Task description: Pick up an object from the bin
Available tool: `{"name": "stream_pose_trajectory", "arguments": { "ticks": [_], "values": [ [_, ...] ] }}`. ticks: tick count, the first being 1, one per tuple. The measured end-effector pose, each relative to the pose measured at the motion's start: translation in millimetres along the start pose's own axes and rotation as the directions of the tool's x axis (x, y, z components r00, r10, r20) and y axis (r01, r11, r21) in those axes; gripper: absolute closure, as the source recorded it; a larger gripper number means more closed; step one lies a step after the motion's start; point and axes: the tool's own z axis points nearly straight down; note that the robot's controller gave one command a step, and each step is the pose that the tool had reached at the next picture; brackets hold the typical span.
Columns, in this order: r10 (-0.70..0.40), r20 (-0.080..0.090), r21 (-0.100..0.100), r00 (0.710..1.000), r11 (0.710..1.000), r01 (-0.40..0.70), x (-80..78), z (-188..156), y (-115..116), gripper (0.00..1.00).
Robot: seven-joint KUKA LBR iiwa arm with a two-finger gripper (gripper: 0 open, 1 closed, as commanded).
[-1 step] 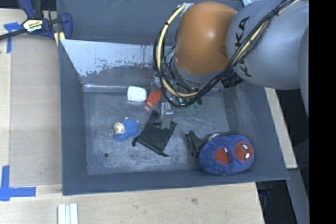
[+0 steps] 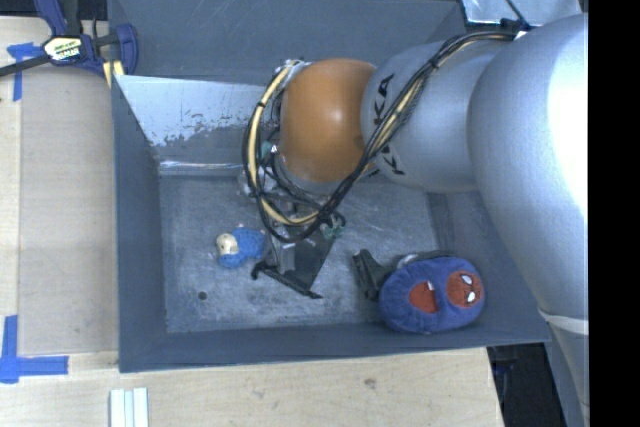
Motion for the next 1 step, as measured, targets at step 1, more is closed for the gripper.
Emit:
{"name": "stream_pose_trajectory", "arguments": {
  "ticks": [1],
  "values": [
    [-0.18, 0.001, 0.004, 0.984, 0.984, 0.18, 15.3, -2.5, -76.0, 0.0]
  ]
}}
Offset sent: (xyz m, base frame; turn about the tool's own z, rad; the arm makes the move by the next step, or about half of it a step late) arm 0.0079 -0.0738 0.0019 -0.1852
